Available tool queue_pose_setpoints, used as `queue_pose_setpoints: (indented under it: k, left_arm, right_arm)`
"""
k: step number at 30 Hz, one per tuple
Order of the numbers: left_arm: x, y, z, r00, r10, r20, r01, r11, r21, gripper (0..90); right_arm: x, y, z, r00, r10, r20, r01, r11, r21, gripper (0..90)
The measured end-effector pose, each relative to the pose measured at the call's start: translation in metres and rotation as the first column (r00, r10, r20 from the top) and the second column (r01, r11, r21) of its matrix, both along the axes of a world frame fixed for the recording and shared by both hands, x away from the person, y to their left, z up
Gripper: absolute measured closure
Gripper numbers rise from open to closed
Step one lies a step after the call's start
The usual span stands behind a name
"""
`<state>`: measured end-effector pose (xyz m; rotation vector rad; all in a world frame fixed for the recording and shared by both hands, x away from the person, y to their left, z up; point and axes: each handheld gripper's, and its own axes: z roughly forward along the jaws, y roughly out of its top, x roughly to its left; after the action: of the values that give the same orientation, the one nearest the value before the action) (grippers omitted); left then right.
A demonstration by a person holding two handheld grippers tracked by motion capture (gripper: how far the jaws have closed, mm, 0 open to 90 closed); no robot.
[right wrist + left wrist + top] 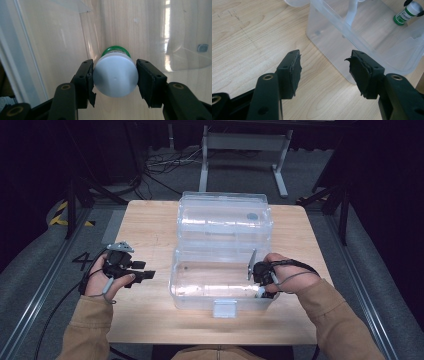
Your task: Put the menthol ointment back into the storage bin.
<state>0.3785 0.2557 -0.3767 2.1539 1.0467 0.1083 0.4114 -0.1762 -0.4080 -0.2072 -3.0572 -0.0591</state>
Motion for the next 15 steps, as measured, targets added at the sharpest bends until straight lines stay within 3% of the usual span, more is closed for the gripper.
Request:
queue_pose_setpoints:
  k: [7, 9, 15]
  left_arm:
    - [0.0, 0.0, 0.0, 1.0, 0.004, -0.001, -0.004, 1.0, -0.001, 43.0]
    - [0.0, 0.0, 0.0, 1.0, 0.004, -0.001, -0.004, 1.0, -0.002, 43.0]
    - [0.0, -0.002, 0.002, 1.0, -0.006, 0.007, 0.006, 1.0, -0.005, 43.0]
  right_arm:
    - [0.0, -0.001, 0.001, 0.9999, -0.005, -0.016, 0.006, 1.0, 0.014, 48.2]
    - [-0.001, -0.002, 0.004, 0.9998, -0.016, -0.007, 0.016, 0.999, 0.048, 46.0]
    - [-0.002, -0.008, 0.018, 0.9996, -0.013, 0.024, 0.011, 0.996, 0.089, 45.9]
